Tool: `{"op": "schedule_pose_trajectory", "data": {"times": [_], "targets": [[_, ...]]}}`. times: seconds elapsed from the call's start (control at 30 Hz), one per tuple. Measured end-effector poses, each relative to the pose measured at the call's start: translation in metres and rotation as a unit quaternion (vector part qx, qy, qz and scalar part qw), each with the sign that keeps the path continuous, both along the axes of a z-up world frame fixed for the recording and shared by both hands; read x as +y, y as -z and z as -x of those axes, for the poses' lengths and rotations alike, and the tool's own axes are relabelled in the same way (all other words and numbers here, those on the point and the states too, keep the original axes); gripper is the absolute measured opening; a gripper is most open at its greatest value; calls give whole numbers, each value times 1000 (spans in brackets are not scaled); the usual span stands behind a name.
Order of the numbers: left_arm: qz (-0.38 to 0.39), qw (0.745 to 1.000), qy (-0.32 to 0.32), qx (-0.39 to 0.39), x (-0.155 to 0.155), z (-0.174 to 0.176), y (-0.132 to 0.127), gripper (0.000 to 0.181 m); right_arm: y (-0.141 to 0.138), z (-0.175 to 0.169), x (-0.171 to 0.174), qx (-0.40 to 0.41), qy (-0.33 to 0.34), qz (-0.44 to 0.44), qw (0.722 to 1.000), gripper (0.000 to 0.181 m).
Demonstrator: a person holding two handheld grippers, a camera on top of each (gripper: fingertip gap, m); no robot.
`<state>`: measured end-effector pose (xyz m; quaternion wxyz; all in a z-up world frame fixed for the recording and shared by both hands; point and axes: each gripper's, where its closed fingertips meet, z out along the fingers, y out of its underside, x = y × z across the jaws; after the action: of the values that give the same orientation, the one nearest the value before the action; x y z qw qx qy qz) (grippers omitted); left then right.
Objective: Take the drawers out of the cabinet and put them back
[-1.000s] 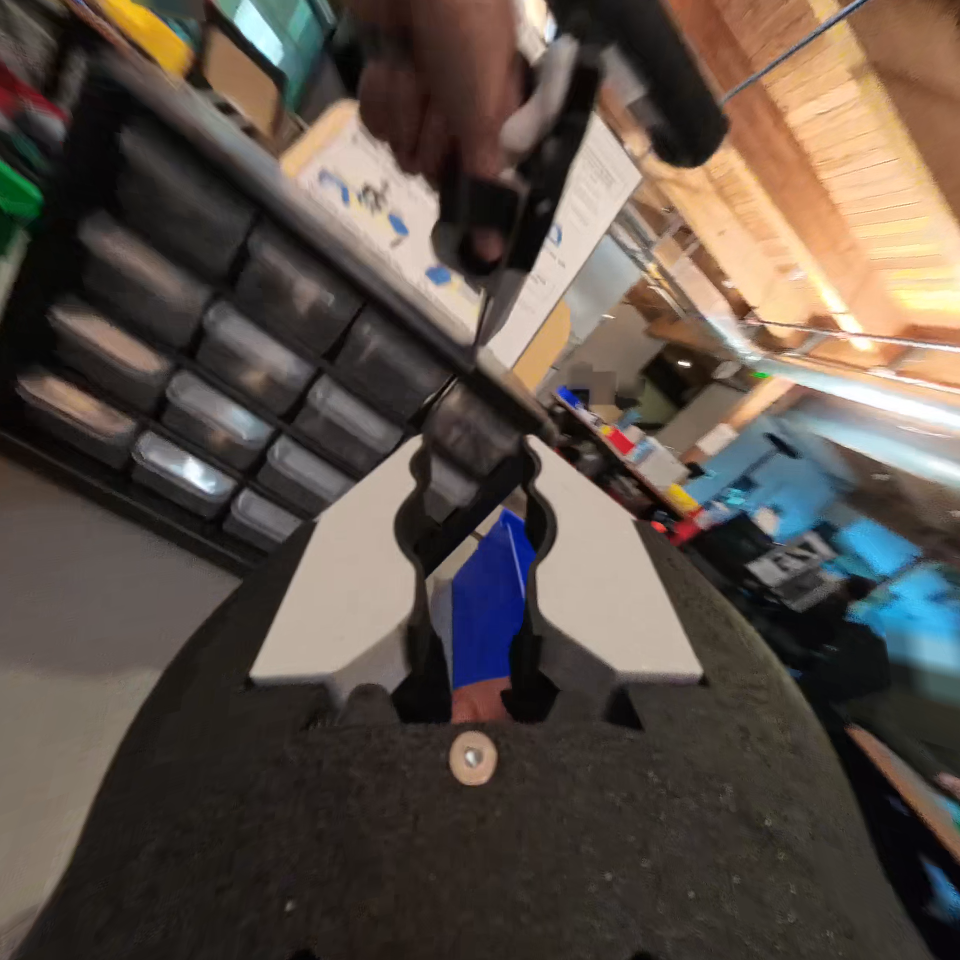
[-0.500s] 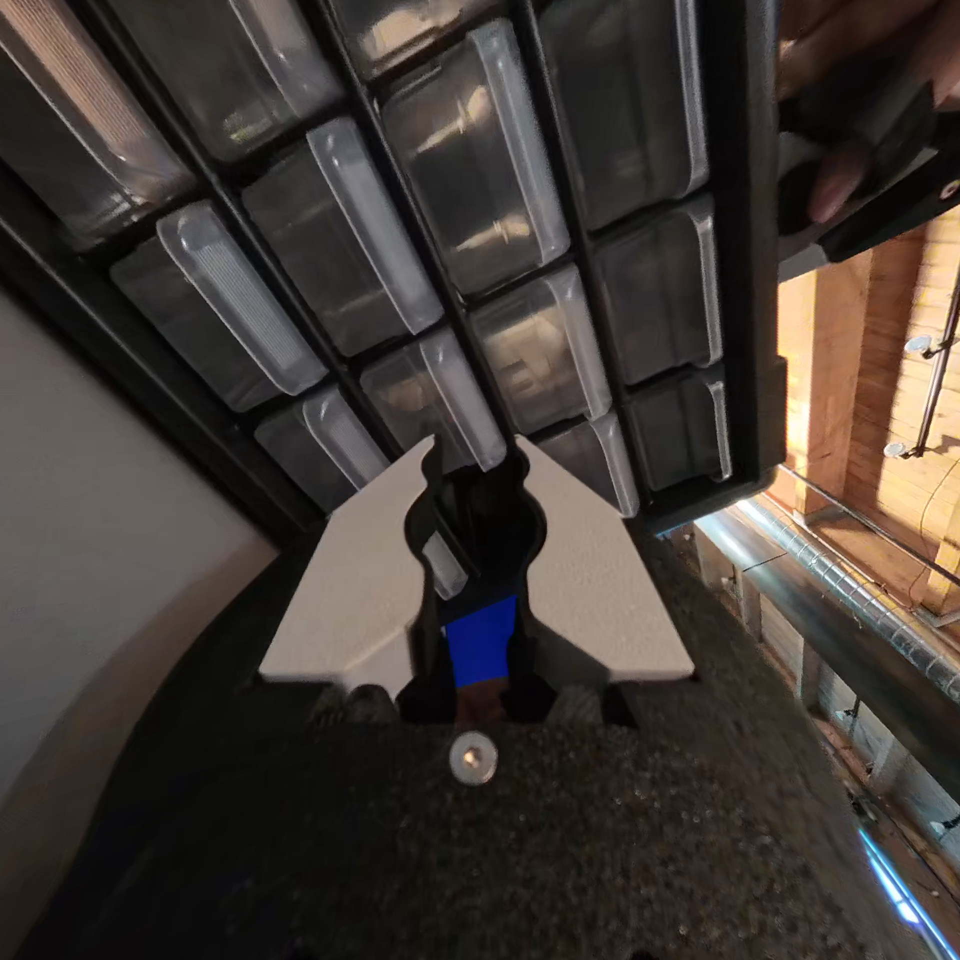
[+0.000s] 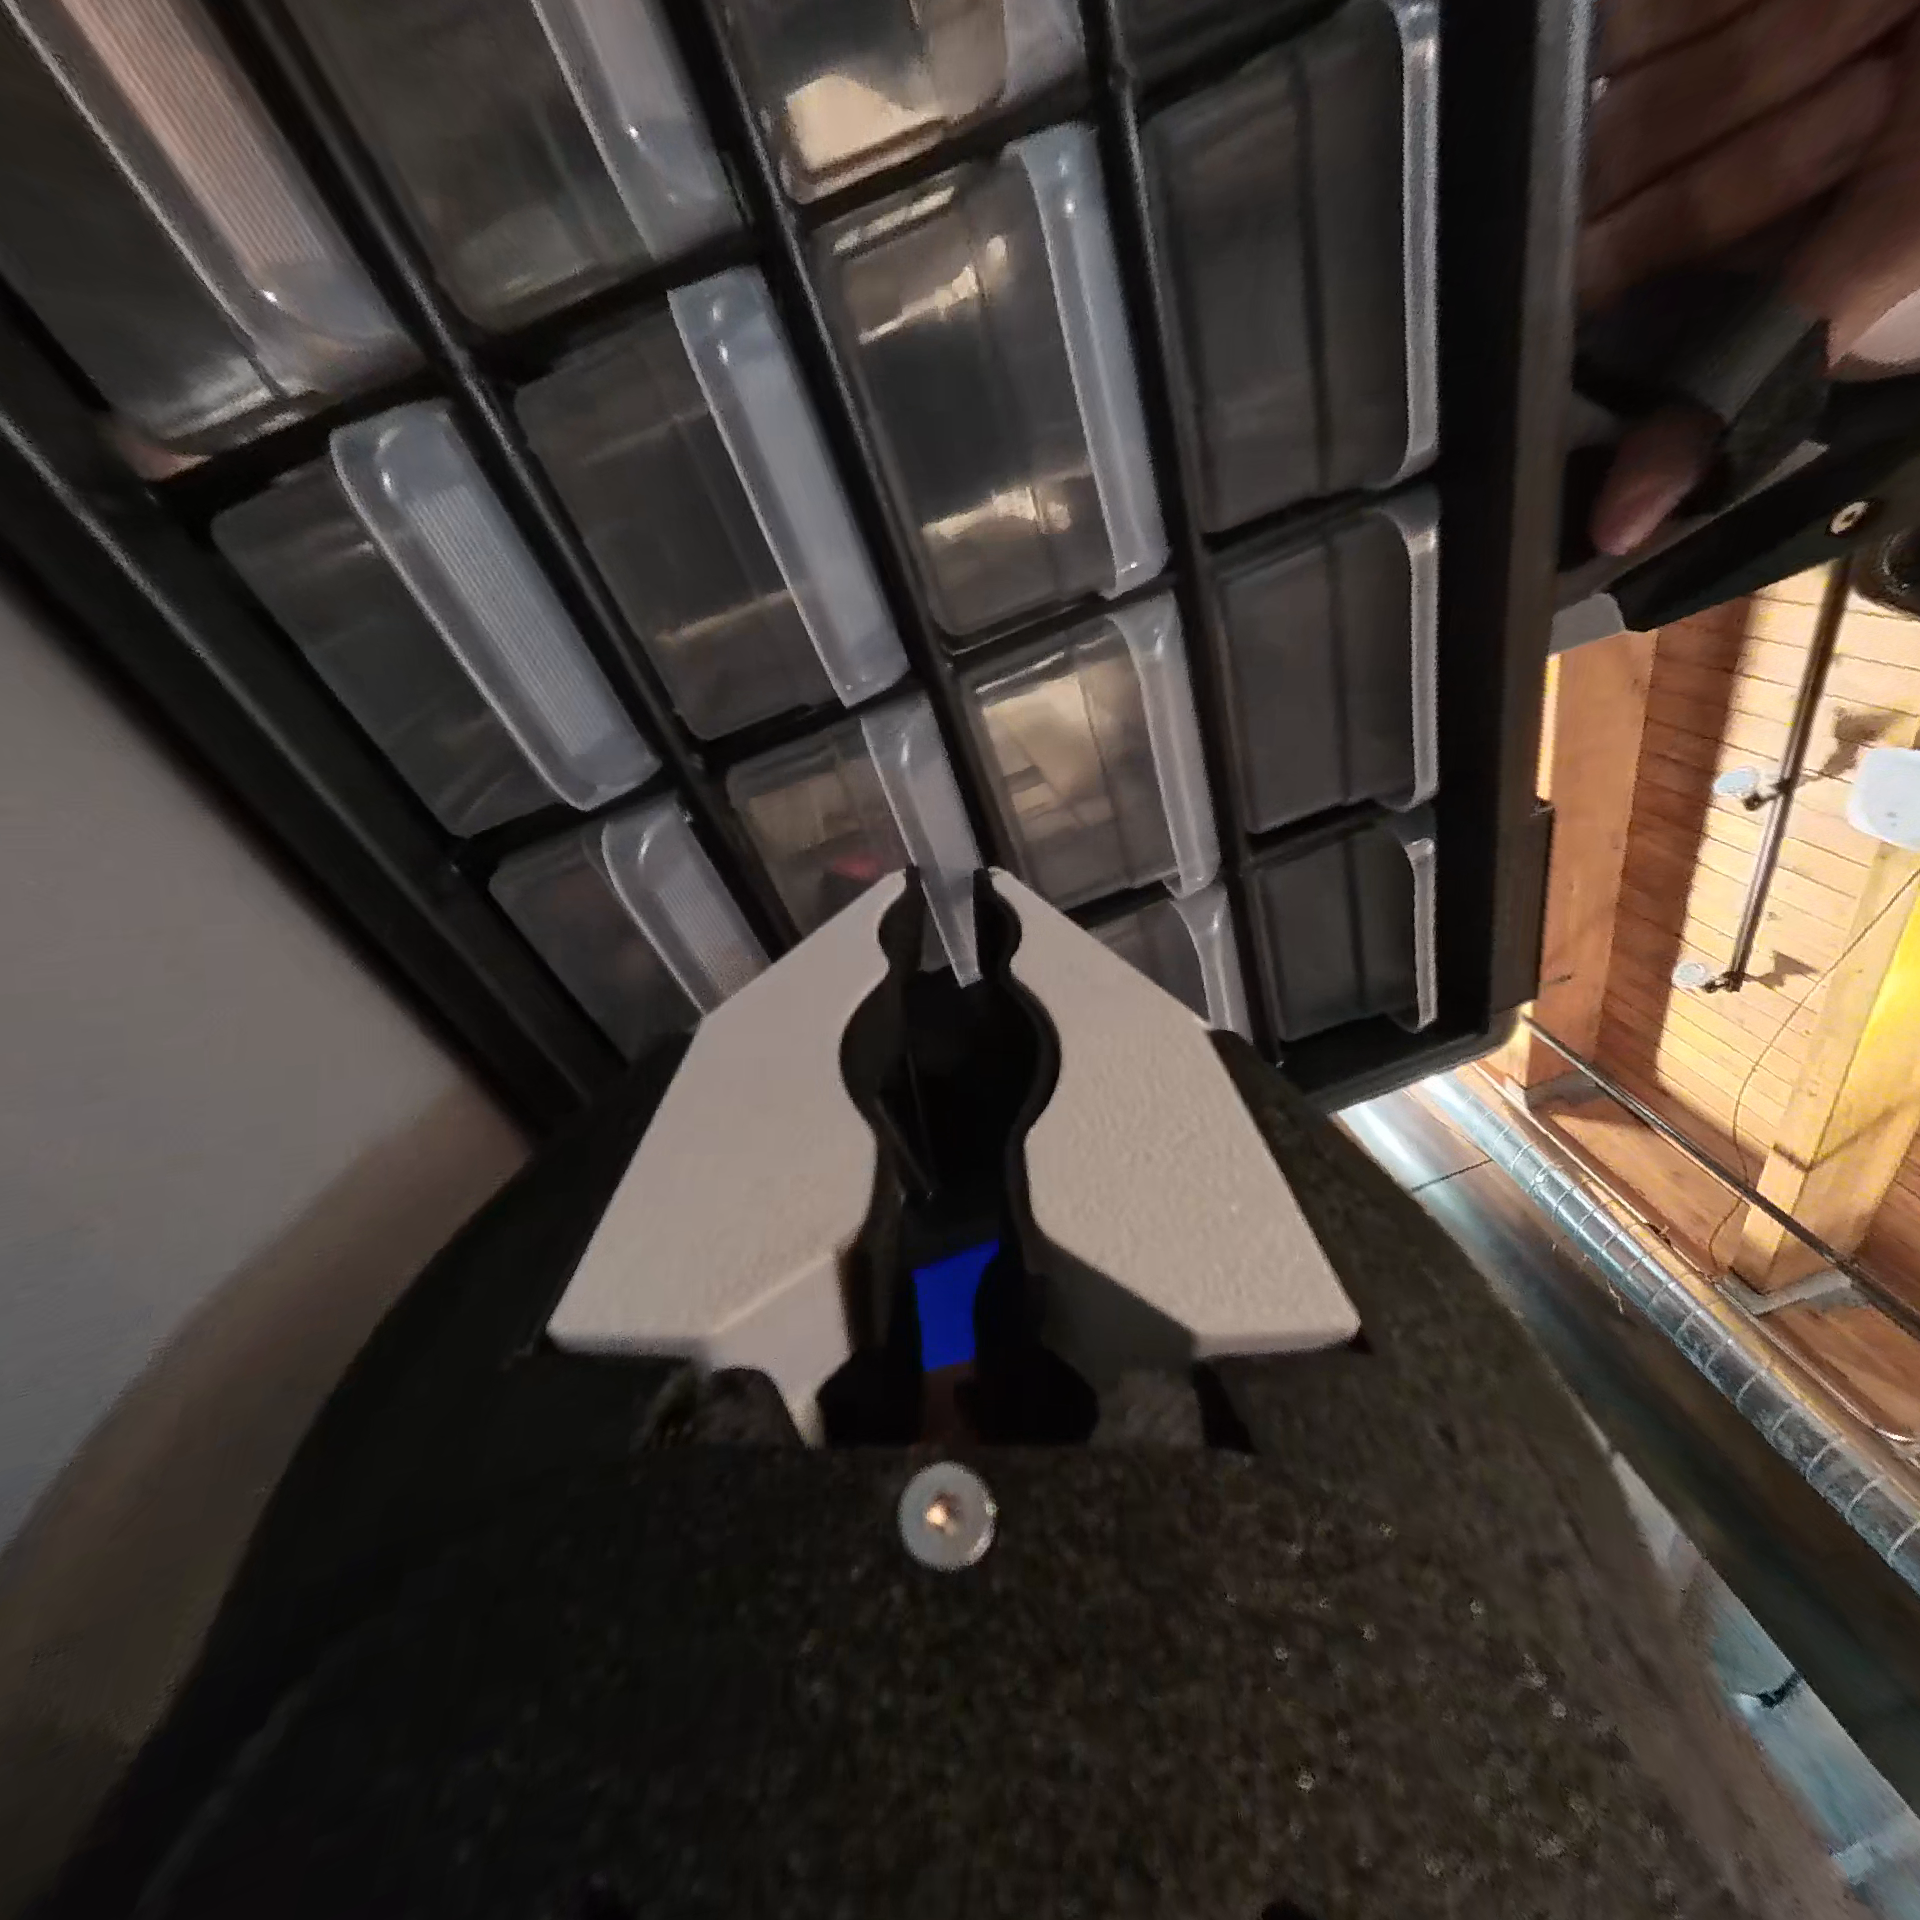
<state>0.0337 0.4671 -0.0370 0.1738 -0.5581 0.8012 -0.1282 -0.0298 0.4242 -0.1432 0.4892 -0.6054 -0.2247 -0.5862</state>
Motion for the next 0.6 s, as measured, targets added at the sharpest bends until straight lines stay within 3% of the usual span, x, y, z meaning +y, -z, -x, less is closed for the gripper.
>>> {"op": "schedule_pose_trajectory", "data": {"times": [0.03, 0.6], "targets": [[0, 1000, 0, 0, 0, 0, 0, 0, 0, 0, -2, -6, 2, 3, 1000, 9], [3, 1000, -16, 6, 0, 0, 0, 0, -4, 39, -84, -82, -16, 58, 995, 6]]}}
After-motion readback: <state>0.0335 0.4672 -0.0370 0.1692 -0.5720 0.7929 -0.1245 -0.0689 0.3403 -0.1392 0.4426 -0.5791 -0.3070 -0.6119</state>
